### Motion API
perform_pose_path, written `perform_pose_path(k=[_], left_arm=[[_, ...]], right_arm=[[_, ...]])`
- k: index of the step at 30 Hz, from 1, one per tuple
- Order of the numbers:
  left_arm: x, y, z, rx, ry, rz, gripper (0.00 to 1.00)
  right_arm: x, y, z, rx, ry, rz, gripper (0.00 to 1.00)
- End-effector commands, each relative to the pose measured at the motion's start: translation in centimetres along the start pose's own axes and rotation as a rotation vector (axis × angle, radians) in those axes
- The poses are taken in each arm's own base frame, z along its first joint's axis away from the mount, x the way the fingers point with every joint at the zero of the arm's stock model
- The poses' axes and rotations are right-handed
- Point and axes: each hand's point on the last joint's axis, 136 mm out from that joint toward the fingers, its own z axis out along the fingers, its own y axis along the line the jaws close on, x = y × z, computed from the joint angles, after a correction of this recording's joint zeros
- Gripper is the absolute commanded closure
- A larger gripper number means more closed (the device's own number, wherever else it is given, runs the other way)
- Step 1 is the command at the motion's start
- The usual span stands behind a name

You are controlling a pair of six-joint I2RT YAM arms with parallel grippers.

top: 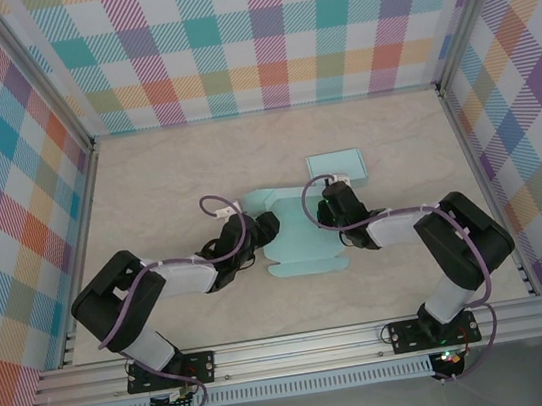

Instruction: Fold the paper box

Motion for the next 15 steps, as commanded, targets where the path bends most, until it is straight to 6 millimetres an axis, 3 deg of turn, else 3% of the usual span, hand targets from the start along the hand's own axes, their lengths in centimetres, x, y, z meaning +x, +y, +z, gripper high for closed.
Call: perform_pose_path(k=[1, 4, 9, 15], left_arm=[[-0.8, -0.1, -0.8, -0.013, -0.038, -0.022, 0.29], [-0.7, -0.5, -0.6, -0.001, -0.026, -0.016, 0.30], [-0.6, -1.7, -0.3, 0.044, -0.016, 0.016, 0.53], [-1.1, -4.4, -0.7, 0.114, -0.011, 0.094, 0.62]], right_arm=[[-0.4, 1.1, -0.3, -0.039, -0.002, 0.002, 1.00], [-0.4, 1.1, -0.3, -0.040, -0.002, 0.001, 1.00], [-0.1, 1.1, -0.4, -0.035, 0.002, -0.013, 1.00], [0.2, 1.2, -0.4, -0.022, 0.006, -0.038, 1.00]])
